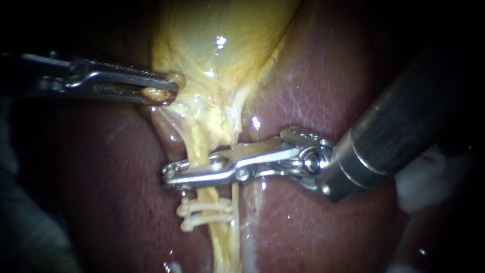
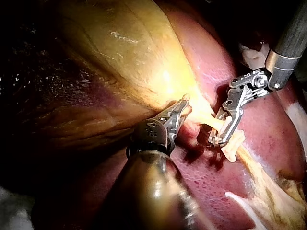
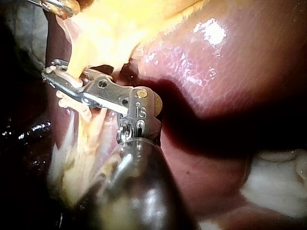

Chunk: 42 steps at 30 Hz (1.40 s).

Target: Going back third clip left tube

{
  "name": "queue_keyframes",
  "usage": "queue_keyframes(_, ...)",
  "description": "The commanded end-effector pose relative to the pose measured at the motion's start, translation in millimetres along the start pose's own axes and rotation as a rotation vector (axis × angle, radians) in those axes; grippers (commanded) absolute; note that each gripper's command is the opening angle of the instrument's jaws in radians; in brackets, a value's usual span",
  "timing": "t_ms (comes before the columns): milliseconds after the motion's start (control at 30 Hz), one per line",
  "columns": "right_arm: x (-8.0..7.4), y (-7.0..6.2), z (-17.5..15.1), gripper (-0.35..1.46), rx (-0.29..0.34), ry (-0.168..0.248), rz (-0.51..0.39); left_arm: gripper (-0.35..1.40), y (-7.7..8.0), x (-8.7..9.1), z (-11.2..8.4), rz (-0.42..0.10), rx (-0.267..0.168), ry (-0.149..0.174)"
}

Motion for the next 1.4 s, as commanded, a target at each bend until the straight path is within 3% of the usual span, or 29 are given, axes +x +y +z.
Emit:
queue_keyframes(33,0.0,0.0,0.1,-0.29,-0.001,-0.002,0.001,-0.35,0.0,0.0,0.0,0.0,0.0,0.0)
queue_keyframes(100,0.0,0.0,0.3,0.03,-0.004,0.0,0.0,-0.35,0.0,0.0,0.0,0.0,0.0,0.0)
queue_keyframes(200,0.1,0.4,0.8,0.35,-0.038,0.017,0.005,-0.35,0.0,0.0,0.0,0.0,0.0,0.0)
queue_keyframes(467,-0.6,2.6,0.5,0.48,-0.165,-0.008,-0.064,-0.35,-0.2,0.0,0.0,0.0,0.0,0.0)
queue_keyframes(600,-0.9,2.5,-0.7,0.49,-0.2,-0.042,-0.161,-0.35,-0.3,0.0,0.0,0.001,-0.001,0.0)
queue_keyframes(700,-1.1,1.0,-2.1,0.49,-0.208,-0.072,-0.317,-0.35,-0.4,-0.1,-0.1,0.001,0.001,0.001)
queue_keyframes(767,-1.0,-0.3,-2.9,0.49,-0.25,-0.111,-0.427,-0.35,-0.5,-0.1,-0.1,0.002,0.001,0.001)
queue_keyframes(900,-0.2,-4.0,-5.2,0.5,-0.315,-0.229,-0.592,-0.35,-0.6,-0.1,-0.1,0.002,0.001,0.0)
queue_keyframes(1000,0.5,-6.8,-7.4,0.5,-0.348,-0.279,-0.66,-0.35,-0.6,-0.1,-0.1,0.002,0.001,0.0)
queue_keyframes(1167,1.3,-10.3,-11.2,0.5,-0.376,-0.293,-0.734,-0.35,-0.6,-0.1,-0.1,0.002,0.001,0.0)
queue_keyframes(1400,2.9,-12.2,-14.9,0.5,-0.375,-0.299,-0.751,-0.35,-0.6,-0.1,-0.1,0.002,0.001,0.0)
